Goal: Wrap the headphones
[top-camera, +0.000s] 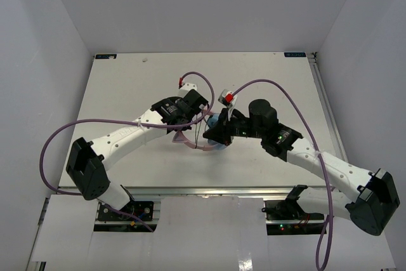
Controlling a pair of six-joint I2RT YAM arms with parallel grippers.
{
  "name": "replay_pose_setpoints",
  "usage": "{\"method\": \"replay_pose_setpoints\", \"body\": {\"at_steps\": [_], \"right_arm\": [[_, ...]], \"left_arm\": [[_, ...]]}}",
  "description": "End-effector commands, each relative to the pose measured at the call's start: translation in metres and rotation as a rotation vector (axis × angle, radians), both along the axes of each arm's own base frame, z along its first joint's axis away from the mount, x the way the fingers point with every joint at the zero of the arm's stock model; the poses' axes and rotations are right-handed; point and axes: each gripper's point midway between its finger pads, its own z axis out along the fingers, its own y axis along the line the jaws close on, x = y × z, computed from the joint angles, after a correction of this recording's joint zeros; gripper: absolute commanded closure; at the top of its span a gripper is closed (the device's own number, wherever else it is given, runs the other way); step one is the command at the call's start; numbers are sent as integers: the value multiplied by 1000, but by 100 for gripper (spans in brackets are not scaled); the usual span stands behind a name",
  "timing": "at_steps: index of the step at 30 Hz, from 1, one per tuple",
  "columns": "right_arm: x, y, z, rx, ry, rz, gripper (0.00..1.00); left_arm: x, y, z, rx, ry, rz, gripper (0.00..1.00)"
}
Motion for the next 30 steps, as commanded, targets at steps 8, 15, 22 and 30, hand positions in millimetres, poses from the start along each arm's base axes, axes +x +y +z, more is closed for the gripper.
{"method": "replay_pose_setpoints", "body": {"at_steps": [8,15,22,30], "right_arm": [[-41,18,19,132,-41,115,92],[-55,23,1,115,-20,110,92],[-47,28,-26,64,-45,6,92],[-63,41,-24,82,-61,64,92]], "left_arm": [[18,15,23,-138,-127,179,100],[18,17,24,-166,-139,212,100],[18,22,31,-188,-171,243,100],[18,29,35,-191,-201,285,100]]}}
